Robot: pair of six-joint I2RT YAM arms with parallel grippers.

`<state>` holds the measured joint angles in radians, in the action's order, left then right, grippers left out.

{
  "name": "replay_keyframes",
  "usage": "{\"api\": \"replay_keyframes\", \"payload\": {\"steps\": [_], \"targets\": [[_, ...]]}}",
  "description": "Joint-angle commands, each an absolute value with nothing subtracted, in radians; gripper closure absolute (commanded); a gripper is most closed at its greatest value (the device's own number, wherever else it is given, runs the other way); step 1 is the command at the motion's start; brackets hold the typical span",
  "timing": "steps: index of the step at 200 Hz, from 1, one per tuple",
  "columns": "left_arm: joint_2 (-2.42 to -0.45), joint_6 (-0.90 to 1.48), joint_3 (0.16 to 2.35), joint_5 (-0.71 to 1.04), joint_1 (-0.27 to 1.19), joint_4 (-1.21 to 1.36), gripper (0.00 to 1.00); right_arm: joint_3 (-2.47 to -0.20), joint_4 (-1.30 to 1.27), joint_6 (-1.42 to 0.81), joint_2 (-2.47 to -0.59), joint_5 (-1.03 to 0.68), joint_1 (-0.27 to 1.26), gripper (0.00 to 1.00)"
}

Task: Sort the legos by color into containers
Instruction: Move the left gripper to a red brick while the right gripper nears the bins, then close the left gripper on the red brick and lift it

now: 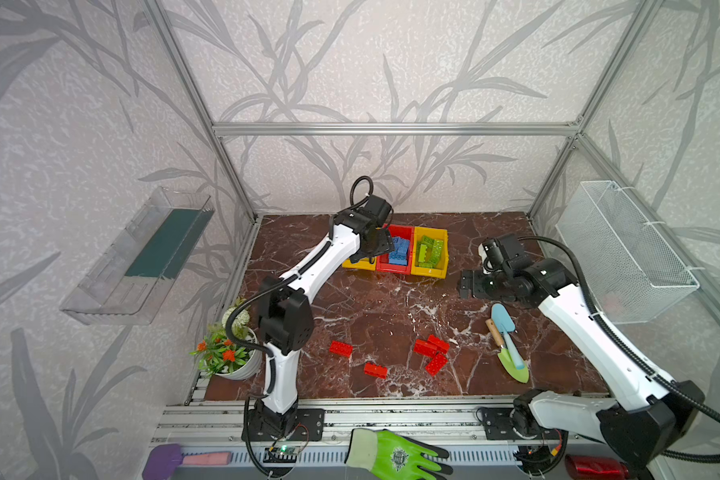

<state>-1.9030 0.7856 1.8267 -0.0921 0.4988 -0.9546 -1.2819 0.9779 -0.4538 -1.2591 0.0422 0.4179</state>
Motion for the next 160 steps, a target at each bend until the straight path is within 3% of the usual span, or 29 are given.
{"api": "replay_keyframes", "payload": {"steps": [1, 61, 160], "targets": [[-1.758, 0.857, 1.604, -0.191, 0.453, -0.968, 0.09, -1.289, 0.916, -0.437, -1.297, -0.024, 0.422, 0.01], [-1.509, 0.877, 1.205, -0.252, 0.253, -0.907, 0.09, -1.35, 0.868, -0.393, -1.421, -0.11, 0.468, 0.01], [-1.652, 0.647, 1.19, -0.162, 0.049, -0.774, 0.17, -1.505, 0.841, -0.426, -1.601, -0.188, 0.667, 0.01]]}}
